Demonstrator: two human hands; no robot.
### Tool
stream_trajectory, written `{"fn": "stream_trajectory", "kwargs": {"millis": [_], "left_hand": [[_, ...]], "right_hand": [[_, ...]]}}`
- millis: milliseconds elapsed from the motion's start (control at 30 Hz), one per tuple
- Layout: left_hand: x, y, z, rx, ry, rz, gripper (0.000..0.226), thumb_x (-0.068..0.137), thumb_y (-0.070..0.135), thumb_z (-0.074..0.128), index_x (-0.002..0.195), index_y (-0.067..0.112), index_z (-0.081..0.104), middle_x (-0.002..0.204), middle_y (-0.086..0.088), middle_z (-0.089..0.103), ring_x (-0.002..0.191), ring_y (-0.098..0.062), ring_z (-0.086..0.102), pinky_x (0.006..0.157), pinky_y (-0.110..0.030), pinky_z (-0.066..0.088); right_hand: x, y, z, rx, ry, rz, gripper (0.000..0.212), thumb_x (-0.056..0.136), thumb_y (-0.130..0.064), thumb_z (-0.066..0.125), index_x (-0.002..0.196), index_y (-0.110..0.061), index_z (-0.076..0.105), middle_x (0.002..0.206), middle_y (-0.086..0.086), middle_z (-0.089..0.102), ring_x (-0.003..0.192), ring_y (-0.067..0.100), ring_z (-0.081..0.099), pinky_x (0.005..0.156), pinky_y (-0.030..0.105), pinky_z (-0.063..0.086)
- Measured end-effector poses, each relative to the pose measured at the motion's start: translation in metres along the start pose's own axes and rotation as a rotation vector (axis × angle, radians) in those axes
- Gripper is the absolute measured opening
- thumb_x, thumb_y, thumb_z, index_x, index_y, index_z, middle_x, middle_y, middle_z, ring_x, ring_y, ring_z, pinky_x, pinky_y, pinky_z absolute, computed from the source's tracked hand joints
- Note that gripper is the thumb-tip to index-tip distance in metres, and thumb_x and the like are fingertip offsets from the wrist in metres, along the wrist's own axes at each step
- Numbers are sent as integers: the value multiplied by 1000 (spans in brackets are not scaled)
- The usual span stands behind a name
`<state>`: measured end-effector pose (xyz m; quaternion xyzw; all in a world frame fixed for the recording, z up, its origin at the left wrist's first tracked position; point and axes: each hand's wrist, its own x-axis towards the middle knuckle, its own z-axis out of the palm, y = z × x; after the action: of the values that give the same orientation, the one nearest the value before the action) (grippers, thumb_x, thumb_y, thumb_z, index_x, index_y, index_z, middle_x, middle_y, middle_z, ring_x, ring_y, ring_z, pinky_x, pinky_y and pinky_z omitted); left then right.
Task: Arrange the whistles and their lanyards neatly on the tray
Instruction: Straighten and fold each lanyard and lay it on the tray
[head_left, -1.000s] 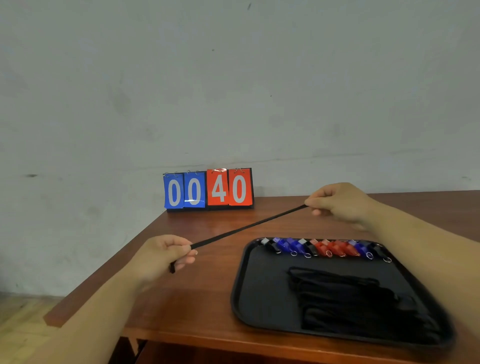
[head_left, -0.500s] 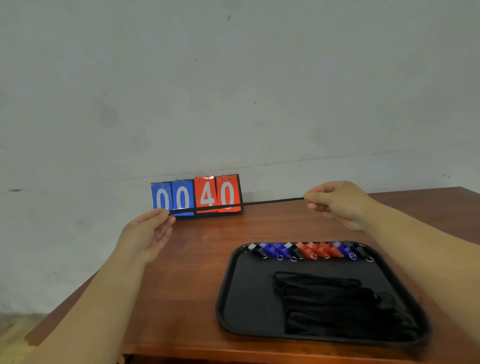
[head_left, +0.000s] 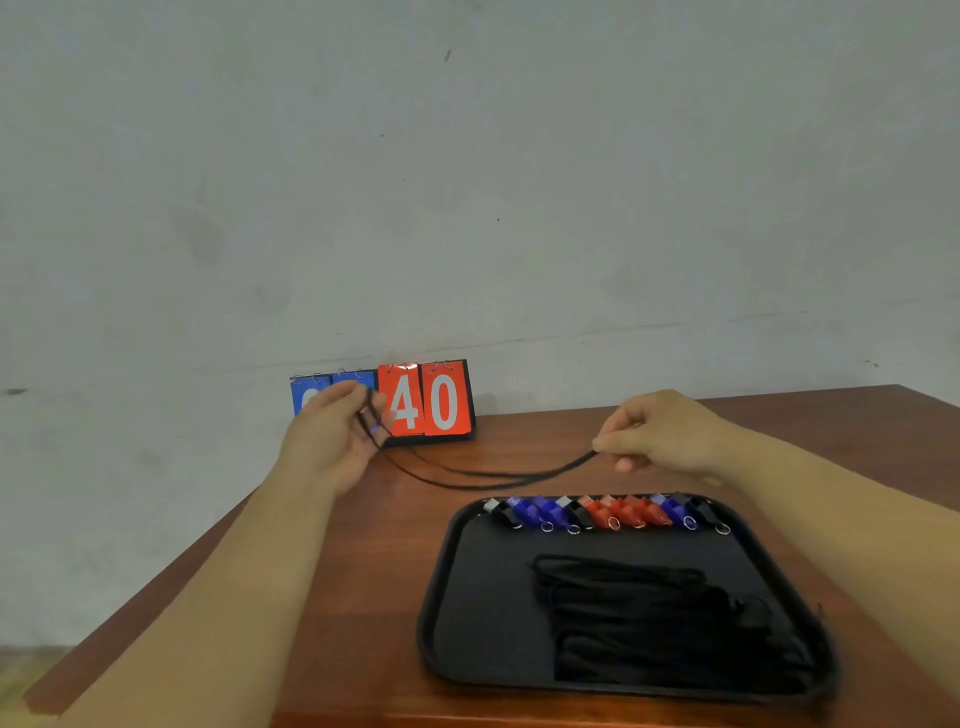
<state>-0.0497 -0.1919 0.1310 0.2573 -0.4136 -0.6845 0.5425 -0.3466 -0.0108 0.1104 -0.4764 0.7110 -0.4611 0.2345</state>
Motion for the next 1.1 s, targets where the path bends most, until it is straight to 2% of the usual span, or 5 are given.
{"fn": "stream_trajectory", "kwargs": {"millis": [200, 367, 833, 967, 1100], "left_hand": [[-34, 5, 51, 865, -314, 205, 3, 98, 8, 62, 99, 7, 64, 87, -6, 80, 82, -22, 78, 95, -49, 59], [-51, 15, 68, 1158, -438, 396, 4, 90, 22, 77, 87, 19, 76, 85, 2, 79, 83, -11, 74, 85, -37, 58], [-73, 4, 81, 1002, -484, 452, 7, 90, 25, 76, 87, 23, 82, 86, 2, 79, 77, -18, 69, 67, -20, 53], [-69, -11, 78, 761, -481, 278, 24, 92, 38, 72, 113, 26, 75, 102, 9, 79, 98, -7, 71, 95, -35, 55], [-68, -41, 68, 617, -732, -36, 70, 79, 46, 79, 140, 25, 54, 128, -4, 73, 129, -25, 63, 108, -52, 46]], "right_hand": [[-16, -48, 15, 1, -130, -107, 20, 85, -15, 82, 103, -13, 74, 81, 5, 75, 65, 15, 73, 67, 27, 60], [-32, -81, 19, -2, -225, -157, 29, 86, -15, 81, 113, -15, 71, 63, -1, 71, 62, 11, 70, 61, 23, 57], [-43, -107, 23, -20, -307, -135, 10, 88, -17, 78, 87, -10, 72, 75, 5, 74, 64, 12, 69, 61, 20, 56], [-43, -105, 18, 15, -302, -116, 9, 89, -16, 77, 88, -10, 71, 75, 6, 74, 63, 13, 69, 61, 22, 56], [-43, -104, 6, 108, -279, -104, 6, 92, -10, 72, 88, -8, 68, 75, 8, 73, 60, 13, 68, 63, 27, 58]]}}
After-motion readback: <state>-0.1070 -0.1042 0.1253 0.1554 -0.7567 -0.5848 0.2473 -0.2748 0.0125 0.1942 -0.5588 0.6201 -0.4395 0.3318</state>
